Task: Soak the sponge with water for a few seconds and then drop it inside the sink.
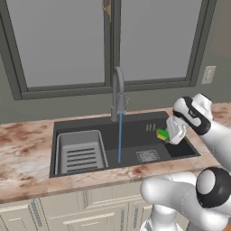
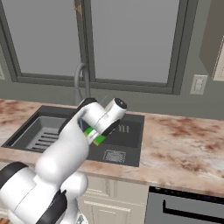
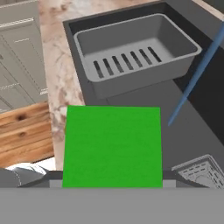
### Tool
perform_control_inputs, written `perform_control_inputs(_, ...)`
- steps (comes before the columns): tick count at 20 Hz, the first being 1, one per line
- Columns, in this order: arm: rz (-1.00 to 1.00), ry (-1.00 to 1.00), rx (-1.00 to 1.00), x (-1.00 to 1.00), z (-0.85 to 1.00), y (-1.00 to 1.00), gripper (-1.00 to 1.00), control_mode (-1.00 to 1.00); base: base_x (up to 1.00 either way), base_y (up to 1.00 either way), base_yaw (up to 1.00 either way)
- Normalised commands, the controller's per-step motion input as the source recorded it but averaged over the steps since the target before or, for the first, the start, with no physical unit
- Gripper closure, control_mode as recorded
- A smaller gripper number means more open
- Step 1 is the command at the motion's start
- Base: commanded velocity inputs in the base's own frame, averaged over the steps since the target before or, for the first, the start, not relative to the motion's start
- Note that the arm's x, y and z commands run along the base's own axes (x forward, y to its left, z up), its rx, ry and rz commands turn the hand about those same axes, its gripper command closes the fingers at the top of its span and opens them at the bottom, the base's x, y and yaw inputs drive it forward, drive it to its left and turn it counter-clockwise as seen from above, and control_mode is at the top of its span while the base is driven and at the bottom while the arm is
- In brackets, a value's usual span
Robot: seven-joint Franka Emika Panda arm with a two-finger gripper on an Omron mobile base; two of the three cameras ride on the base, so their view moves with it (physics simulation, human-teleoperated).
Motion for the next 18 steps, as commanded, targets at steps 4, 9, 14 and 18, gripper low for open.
perform_control_inputs(4,0.01,0.00,0.00,0.00,0.00,0.42,1.00,-1.00,0.00,0.00,0.00)
perform_control_inputs(9,-0.04,-0.02,0.00,-0.08,0.00,0.16,1.00,-1.00,0.00,0.00,0.00)
perform_control_inputs(14,-0.10,-0.01,0.01,-0.11,0.00,0.06,1.00,-1.00,0.00,0.00,0.00)
perform_control_inputs(18,-0.07,-0.01,0.07,-0.04,0.00,0.08,1.00,-1.00,0.00,0.00,0.00)
